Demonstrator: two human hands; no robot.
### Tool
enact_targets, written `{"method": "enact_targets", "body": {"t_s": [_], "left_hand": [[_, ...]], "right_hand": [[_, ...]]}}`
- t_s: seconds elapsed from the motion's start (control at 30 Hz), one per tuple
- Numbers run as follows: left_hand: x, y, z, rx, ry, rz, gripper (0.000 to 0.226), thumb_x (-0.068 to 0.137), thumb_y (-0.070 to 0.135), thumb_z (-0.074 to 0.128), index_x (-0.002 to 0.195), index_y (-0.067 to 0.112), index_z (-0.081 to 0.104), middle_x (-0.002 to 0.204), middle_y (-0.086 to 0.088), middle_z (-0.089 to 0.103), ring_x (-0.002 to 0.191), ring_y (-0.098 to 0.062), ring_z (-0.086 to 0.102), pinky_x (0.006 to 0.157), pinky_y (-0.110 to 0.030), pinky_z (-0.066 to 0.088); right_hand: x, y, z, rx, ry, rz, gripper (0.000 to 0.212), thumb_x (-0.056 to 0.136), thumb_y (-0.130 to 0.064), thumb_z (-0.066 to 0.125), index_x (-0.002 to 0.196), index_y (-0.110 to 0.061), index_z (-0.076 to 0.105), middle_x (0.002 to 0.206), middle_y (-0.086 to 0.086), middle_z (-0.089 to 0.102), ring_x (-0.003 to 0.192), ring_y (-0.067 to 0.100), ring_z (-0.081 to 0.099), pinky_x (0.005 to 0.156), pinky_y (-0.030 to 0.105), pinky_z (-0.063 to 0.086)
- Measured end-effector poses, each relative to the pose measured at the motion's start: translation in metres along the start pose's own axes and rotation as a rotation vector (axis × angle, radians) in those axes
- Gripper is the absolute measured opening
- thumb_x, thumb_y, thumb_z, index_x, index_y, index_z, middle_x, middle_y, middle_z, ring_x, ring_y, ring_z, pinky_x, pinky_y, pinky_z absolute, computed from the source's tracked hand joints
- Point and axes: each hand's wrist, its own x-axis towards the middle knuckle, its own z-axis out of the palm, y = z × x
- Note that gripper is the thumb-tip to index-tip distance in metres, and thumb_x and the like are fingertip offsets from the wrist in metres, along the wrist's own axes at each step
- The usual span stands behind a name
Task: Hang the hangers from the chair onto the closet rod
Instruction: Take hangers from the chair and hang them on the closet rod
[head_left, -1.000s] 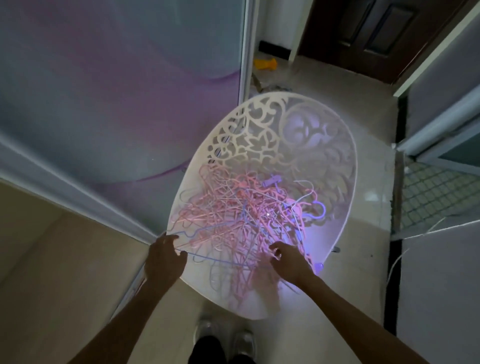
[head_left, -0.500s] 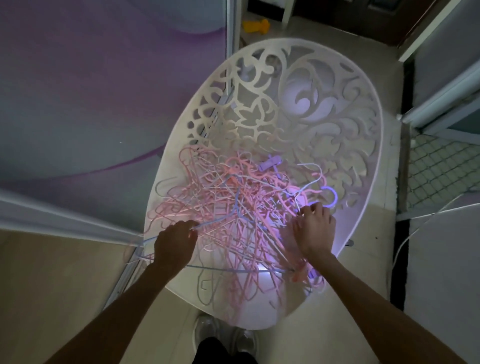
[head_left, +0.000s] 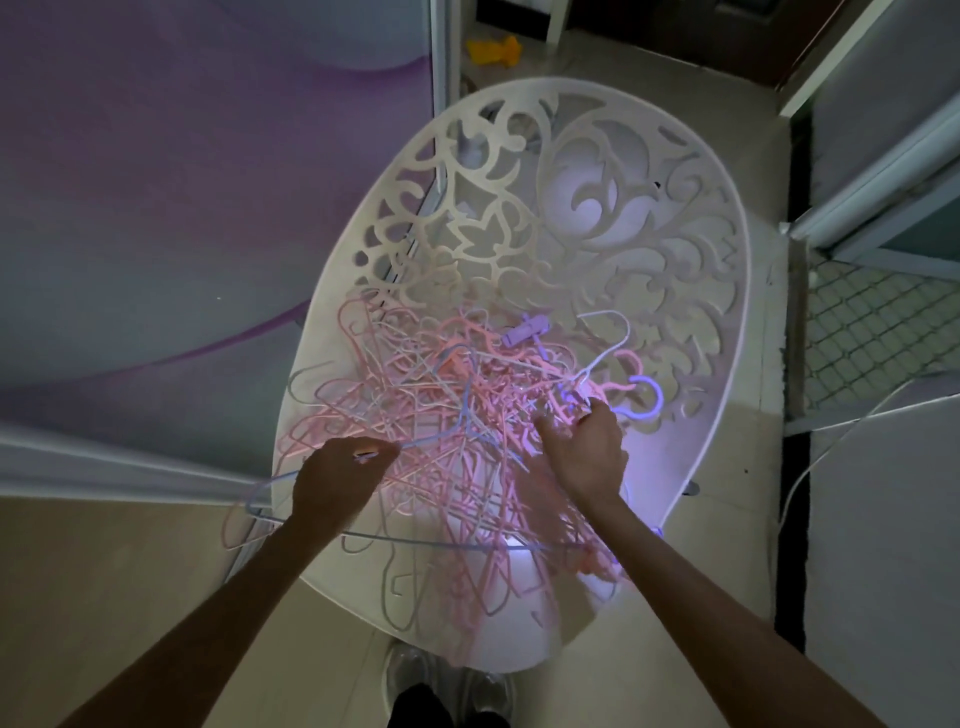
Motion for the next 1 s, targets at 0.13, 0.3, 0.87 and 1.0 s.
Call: {"method": "enact_targets", "body": {"t_s": [0.13, 0.3, 0.87, 1.0], "left_hand": [[0.01, -0.001, -0.015, 0.092, 0.037, -0.003, 0.036, 0.081, 0.051, 0.063, 0.087, 0.018, 0.076, 0.092, -0.002, 0.075, 0.091, -0.02, 0.069, 0.082, -0.027, 0.047], [0.027, -0.009, -0.025, 0.11, 0.022, -0.065, 0.033, 0.083, 0.044, 0.064, 0.093, 0.014, 0.075, 0.1, -0.005, 0.074, 0.1, -0.022, 0.067, 0.089, -0.031, 0.047], [0.024, 0.037, -0.008, 0.29, 0.163, 0.167, 0.044, 0.085, 0.031, 0.063, 0.124, 0.012, 0.056, 0.128, -0.01, 0.057, 0.119, -0.03, 0.05, 0.097, -0.037, 0.039], [0.056, 0.068, 0.005, 0.317, 0.064, 0.332, 0.044, 0.09, 0.03, 0.056, 0.131, 0.016, 0.051, 0.138, -0.006, 0.049, 0.126, -0.026, 0.043, 0.102, -0.037, 0.037]], "right_hand": [[0.012, 0.008, -0.014, 0.108, 0.073, 0.023, 0.026, 0.095, -0.034, 0.046, 0.104, -0.013, 0.058, 0.085, 0.016, 0.063, 0.088, 0.038, 0.061, 0.068, 0.035, 0.039], [0.021, 0.024, -0.037, 0.235, -0.046, -0.133, 0.018, 0.096, -0.026, 0.049, 0.082, -0.028, 0.06, 0.065, 0.002, 0.061, 0.075, 0.034, 0.064, 0.068, 0.036, 0.045], [0.053, 0.014, -0.048, 0.434, -0.115, 0.173, 0.04, 0.089, -0.042, 0.057, 0.068, -0.008, 0.058, 0.067, 0.01, 0.058, 0.06, 0.02, 0.052, 0.06, 0.027, 0.038], [0.062, 0.009, -0.04, 0.289, -0.033, 0.123, 0.047, 0.09, -0.038, 0.055, 0.073, 0.005, 0.063, 0.072, 0.021, 0.065, 0.069, 0.03, 0.061, 0.069, 0.032, 0.045]]}}
